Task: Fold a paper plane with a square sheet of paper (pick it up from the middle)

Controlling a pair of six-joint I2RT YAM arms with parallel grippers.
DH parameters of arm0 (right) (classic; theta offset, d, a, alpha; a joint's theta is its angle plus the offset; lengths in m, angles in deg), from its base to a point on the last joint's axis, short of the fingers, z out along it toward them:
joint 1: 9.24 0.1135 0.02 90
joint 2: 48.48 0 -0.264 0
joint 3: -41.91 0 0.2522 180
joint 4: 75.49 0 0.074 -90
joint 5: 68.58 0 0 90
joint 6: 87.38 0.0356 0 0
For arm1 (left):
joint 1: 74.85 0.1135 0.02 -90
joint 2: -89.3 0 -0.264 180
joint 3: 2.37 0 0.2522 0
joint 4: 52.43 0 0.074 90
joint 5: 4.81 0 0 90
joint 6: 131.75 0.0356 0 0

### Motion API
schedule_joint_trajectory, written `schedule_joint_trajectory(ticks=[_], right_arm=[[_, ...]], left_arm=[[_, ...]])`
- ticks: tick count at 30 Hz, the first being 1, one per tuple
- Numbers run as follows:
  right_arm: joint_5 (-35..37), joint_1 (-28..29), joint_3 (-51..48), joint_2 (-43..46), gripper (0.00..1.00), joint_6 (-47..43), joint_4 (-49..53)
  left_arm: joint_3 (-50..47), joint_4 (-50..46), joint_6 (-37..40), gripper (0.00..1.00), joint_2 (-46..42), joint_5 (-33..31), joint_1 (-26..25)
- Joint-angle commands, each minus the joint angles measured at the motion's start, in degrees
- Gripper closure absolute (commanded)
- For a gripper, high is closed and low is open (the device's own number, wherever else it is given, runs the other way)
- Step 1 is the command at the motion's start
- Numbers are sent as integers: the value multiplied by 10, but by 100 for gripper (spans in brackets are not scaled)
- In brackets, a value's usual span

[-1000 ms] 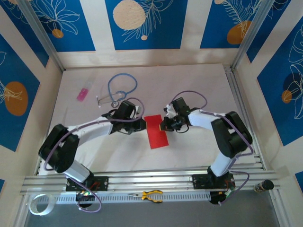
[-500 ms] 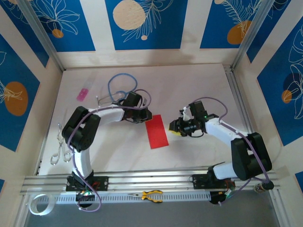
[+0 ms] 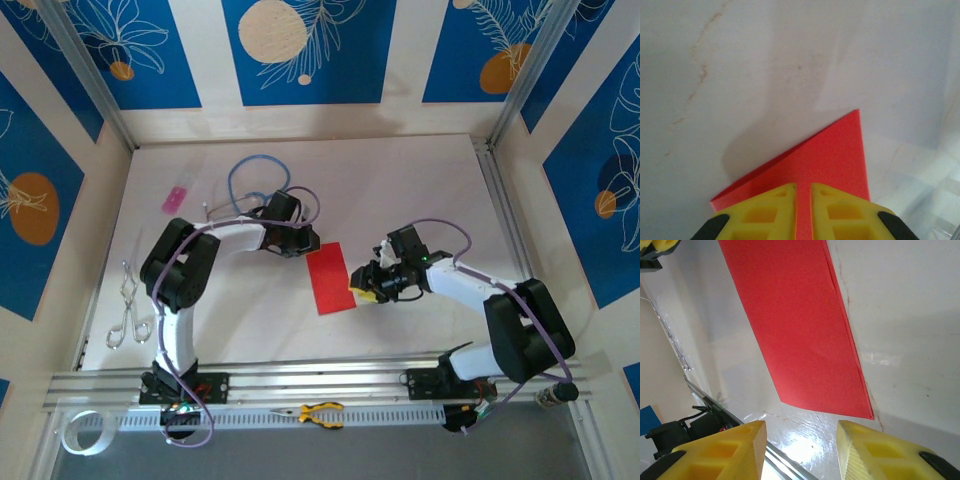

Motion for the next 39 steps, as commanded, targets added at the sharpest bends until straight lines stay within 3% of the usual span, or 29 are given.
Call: schedule_joint_trajectory(ticks=[1,12,33,39], right_arm=[[16,13,-18,3,59,39,-11],[-3,23,-59,-2,58,93,-48],[6,36,-58,-28,62,105,-110],[1,28,-44,-29,62,95,-129]], left_arm=[[-21,-1,8,84,12,-5,11],[-67,32,-2,85,13,3,14],[-52,48,-6,84,30,29,16],[-23,36,28,84,42,43,15]])
